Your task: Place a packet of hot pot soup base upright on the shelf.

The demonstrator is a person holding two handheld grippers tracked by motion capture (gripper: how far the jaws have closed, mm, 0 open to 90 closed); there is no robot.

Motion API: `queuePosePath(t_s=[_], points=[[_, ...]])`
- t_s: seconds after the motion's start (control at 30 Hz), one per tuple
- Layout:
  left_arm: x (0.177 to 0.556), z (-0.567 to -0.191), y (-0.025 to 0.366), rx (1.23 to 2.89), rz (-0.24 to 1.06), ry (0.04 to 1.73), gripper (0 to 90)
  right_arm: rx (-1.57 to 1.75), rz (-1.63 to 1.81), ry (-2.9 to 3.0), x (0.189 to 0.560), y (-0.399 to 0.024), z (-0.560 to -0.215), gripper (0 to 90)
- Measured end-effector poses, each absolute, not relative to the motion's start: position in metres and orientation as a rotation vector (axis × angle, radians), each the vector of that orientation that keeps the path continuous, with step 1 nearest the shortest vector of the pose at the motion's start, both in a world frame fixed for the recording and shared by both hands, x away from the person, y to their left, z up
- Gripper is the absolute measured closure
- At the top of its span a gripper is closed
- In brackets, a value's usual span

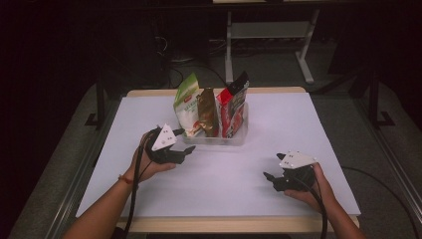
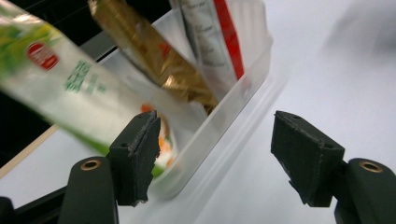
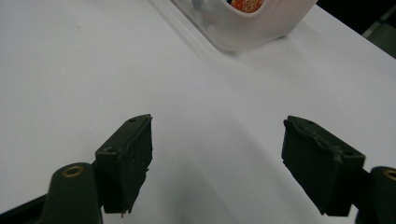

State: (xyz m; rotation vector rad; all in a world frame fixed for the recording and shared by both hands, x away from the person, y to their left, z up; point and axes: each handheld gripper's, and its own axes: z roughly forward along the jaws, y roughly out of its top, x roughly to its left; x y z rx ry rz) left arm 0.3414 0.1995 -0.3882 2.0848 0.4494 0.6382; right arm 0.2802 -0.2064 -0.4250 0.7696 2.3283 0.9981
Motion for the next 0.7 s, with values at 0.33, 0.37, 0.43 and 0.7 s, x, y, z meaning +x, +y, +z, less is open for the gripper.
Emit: queuePosePath(t_s=[0.33,0.37,0.43,0.7], points=[[0.333,-0.393,0.221,2.11,0.661,0.472,31.6,0.777,0.993,2.321,0.282,-0.208,-0.42,23.3],[0.332,-0.393,0.222,2.112,0.66,0.476,31.7,0.778,0.992,2.324,0.282,-0.208,-0.421,23.3],[0.331,-0.394,0.226,2.12,0.667,0.477,31.7,0.78,0.997,2.322,0.283,-0.208,-0.42,23.3],[0.321,-0.401,0.24,2.138,0.66,0.49,31.4,0.789,0.987,2.318,0.278,-0.215,-0.421,23.0]])
